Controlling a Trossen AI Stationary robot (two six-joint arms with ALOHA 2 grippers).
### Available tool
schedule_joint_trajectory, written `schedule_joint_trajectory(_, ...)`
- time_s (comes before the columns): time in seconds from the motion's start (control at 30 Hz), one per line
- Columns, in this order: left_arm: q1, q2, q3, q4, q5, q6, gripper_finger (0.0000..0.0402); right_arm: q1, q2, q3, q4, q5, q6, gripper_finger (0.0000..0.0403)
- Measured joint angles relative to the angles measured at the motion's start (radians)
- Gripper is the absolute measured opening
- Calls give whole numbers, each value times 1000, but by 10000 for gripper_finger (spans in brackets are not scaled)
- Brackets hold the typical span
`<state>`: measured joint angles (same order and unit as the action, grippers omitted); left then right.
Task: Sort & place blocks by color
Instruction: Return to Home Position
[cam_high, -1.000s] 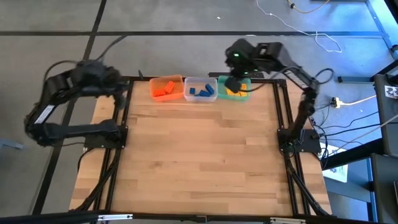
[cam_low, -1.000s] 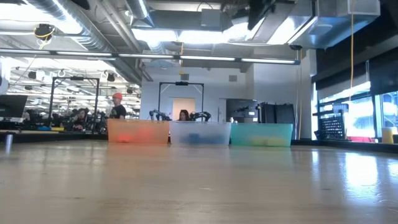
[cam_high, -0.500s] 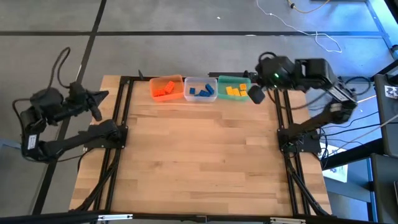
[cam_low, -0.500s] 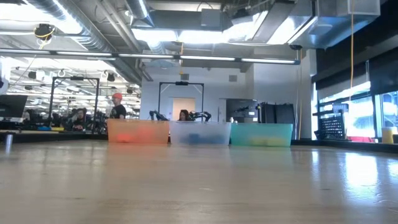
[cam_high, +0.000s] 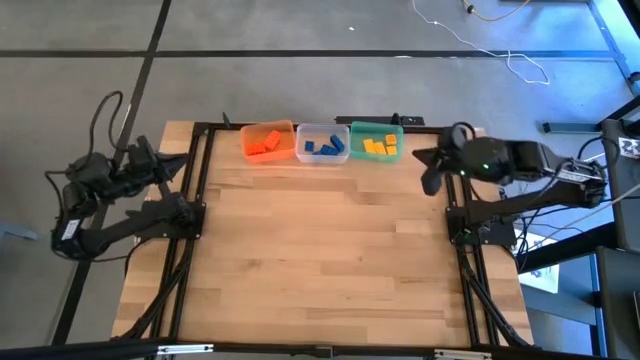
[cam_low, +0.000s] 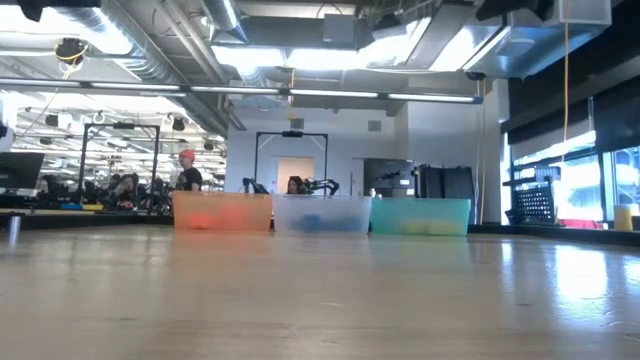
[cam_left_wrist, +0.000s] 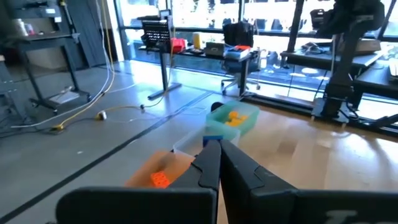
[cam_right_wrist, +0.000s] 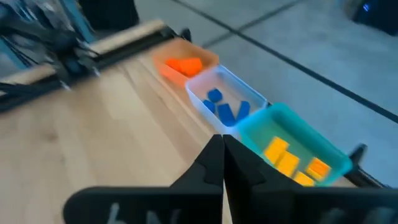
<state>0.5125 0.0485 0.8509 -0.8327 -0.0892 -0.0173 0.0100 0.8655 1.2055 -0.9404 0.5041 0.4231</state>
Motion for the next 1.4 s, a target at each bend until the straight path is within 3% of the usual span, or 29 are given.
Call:
schedule_joint_trajectory(0.27, -36, -4, -55, 44, -30, 20, 0, 35, -268, -265, 266, -13, -149, 0)
schedule_joint_trajectory(0.47, -62, -4, -95, 105, -40, 21, 0, 35, -490, -387, 317, -32, -227, 0)
schedule_joint_trajectory(0.8, -76, -4, -240, 342, -40, 43, 0, 35, -776, -553, 448, -169, -353, 0)
schedule_joint_trajectory(0.97, -76, -4, -353, 477, -40, 55, 0, 35, -847, -674, 582, -216, -364, 0)
schedule_joint_trajectory(1.2, -75, -4, -523, 670, -39, 54, 0, 35, -844, -850, 847, -350, -502, 0)
schedule_joint_trajectory(1.4, -74, -3, -634, 810, -24, 53, 0, 34, -844, -982, 985, -351, -633, 0)
